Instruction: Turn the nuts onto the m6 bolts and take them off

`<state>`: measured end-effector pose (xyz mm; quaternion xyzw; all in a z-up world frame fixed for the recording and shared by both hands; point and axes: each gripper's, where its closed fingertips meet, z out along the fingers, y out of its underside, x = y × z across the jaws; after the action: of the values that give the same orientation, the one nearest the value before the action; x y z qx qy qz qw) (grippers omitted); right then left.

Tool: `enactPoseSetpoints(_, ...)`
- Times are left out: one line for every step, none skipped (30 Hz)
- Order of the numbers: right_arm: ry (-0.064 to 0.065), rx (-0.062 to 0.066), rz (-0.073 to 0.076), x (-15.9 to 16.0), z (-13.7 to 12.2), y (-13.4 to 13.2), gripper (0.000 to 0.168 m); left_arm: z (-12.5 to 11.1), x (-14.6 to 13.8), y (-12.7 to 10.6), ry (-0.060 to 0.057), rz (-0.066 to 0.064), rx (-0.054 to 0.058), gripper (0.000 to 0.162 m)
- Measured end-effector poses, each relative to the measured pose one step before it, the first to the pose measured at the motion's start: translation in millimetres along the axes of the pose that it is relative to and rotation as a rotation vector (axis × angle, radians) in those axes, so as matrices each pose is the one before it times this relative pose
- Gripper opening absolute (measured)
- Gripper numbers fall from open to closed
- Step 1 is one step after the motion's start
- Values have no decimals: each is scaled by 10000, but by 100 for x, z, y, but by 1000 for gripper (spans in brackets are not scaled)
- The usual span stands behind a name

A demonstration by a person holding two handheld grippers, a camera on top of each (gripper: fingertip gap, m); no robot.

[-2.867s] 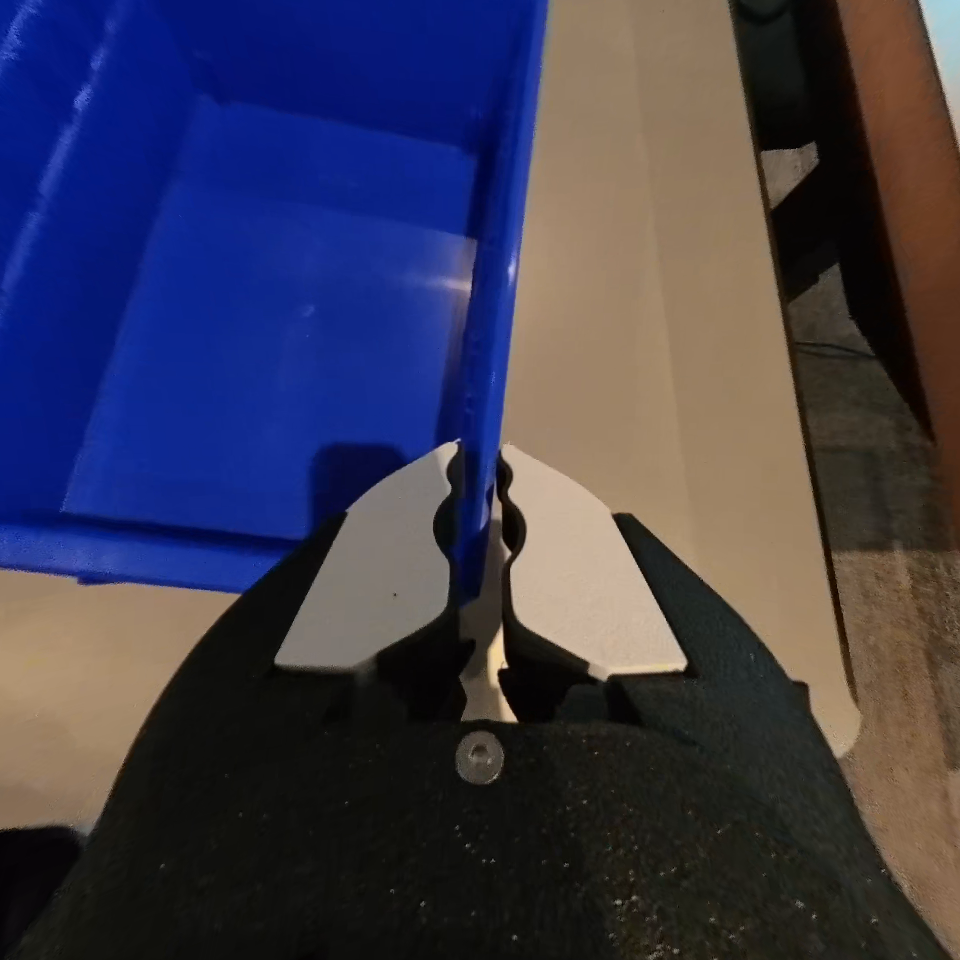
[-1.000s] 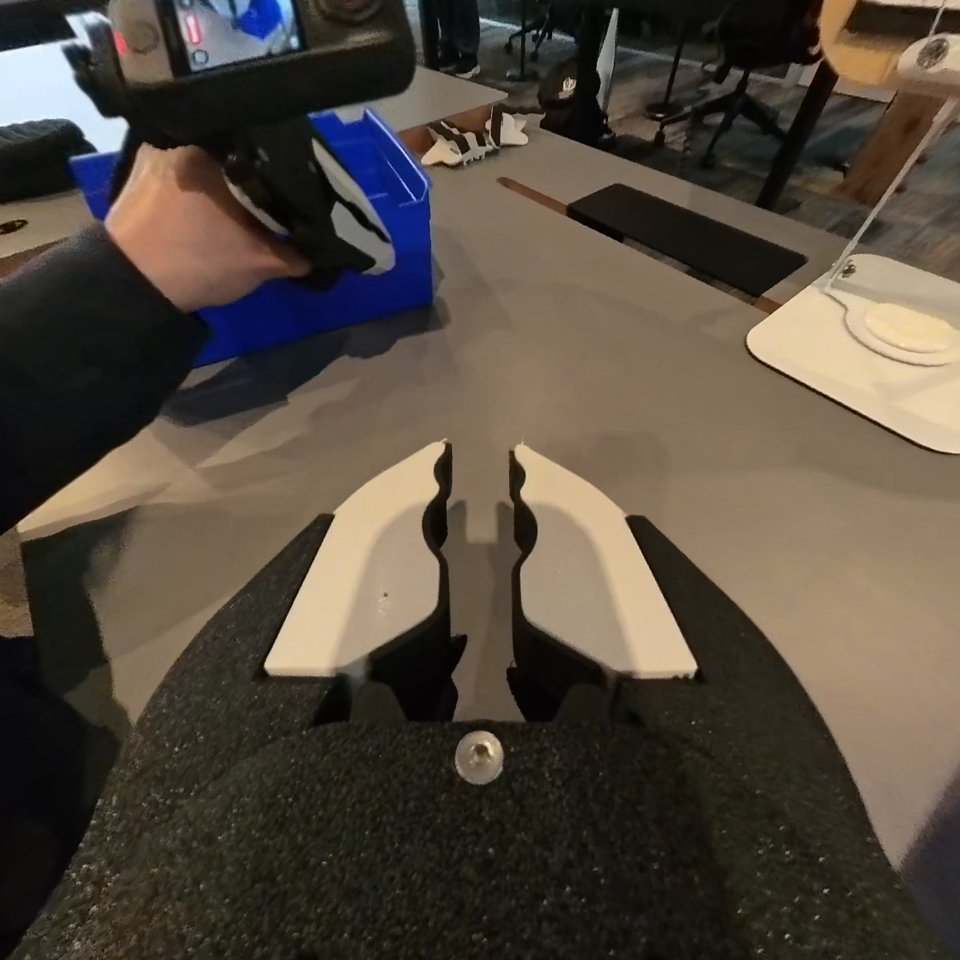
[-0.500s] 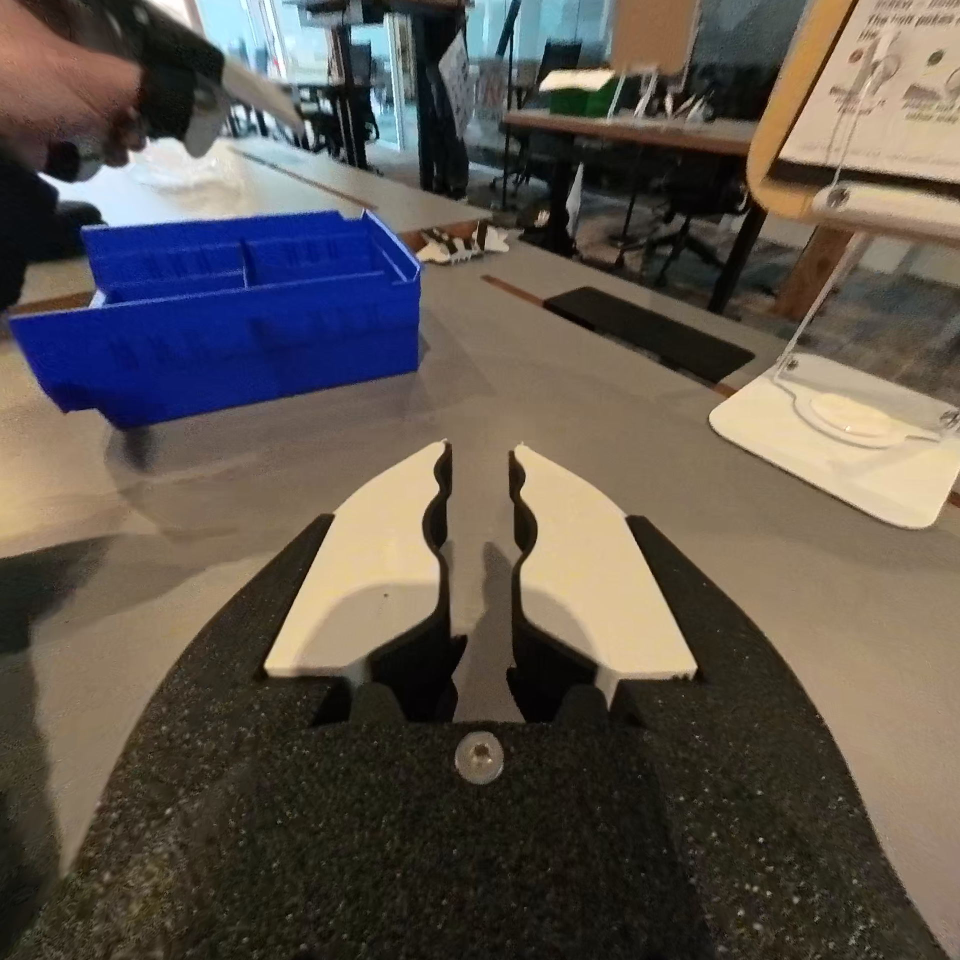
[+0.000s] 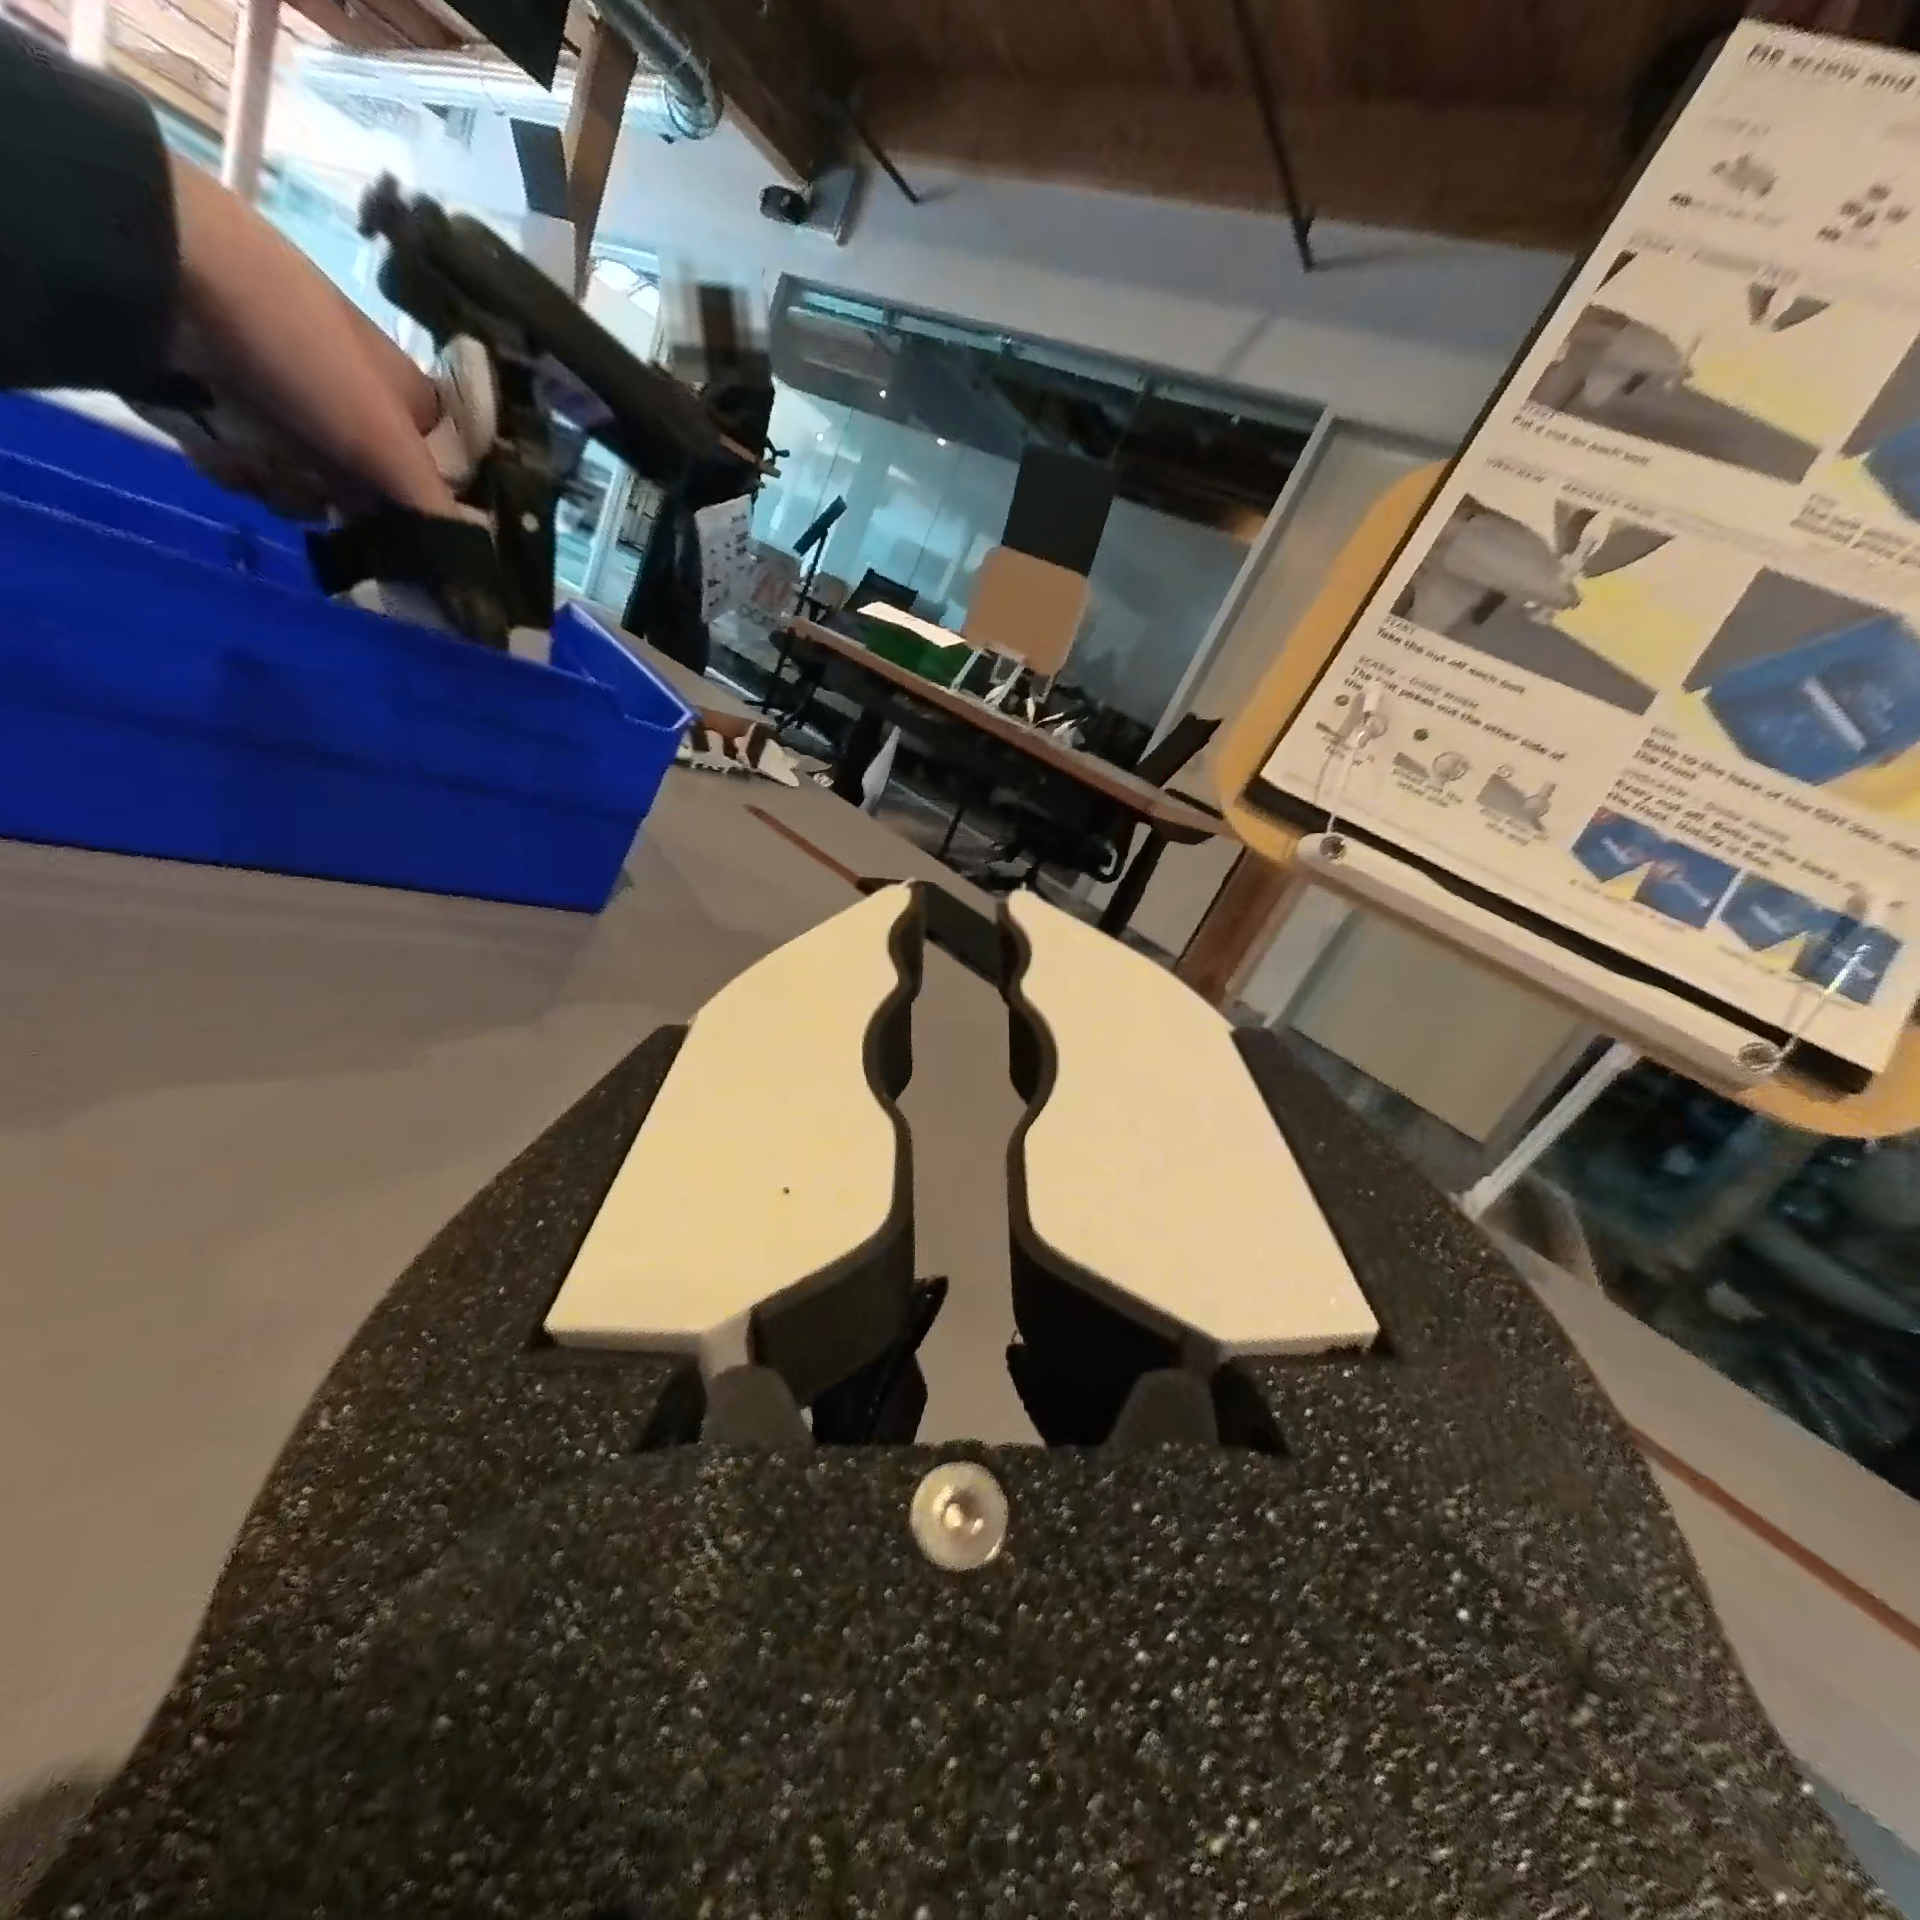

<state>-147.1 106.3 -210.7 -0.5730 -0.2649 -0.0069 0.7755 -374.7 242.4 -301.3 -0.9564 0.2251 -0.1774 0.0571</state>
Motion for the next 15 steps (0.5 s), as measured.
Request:
enactPoseSetpoints(83,78,-18,167,-56,-117,13,454,-211,-62,-86,-118,-143,32)
enactPoseSetpoints(55,48,47,119,-40,3,13,440,-175,-24,-49,-130,-153,32)
enactPoseSetpoints(8,-13,51,28,-13,154,13,440,-136,65,-21,-116,-182,33)
enactPoseSetpoints(-36,-65,18,-45,25,233,13,424,-175,74,-54,-106,-166,34)
enactPoseSetpoints(1,-70,-1,13,68,181,13,366,-268,45,-139,-87,-134,35)
enactPoseSetpoints(23,-27,12,55,57,68,13,316,-206,42,-114,-52,-101,35)
enactPoseSetpoints(-5,26,31,10,28,-2,13,295,-18,-9,0,-43,-61,35)
enactPoseSetpoints(-17,42,41,-10,-5,-56,13,264,0,-44,-6,-32,-29,36)
enactPoseSetpoints(0,34,36,21,-25,-45,13,247,-154,-33,-121,-10,-41,35)
enactPoseSetpoints(9,38,21,30,-35,-61,13,269,-160,38,-129,8,-86,35)
enactPoseSetpoints(-3,39,16,18,-34,-63,13,237,-102,21,-95,20,-80,34)
enactPoseSetpoints(-20,24,29,-6,-19,-33,13,112,-45,-87,-87,105,-2,28)
enactPoseSetpoints(-11,13,34,3,-27,-18,13,84,117,-42,5,171,-25,10)
enactPoseSetpoints(8,28,29,42,-35,-28,13,53,44,47,-58,153,-80,7)
enactPoseSetpoints(13,25,38,57,-23,-14,13,-138,-163,131,-225,169,-126,6)
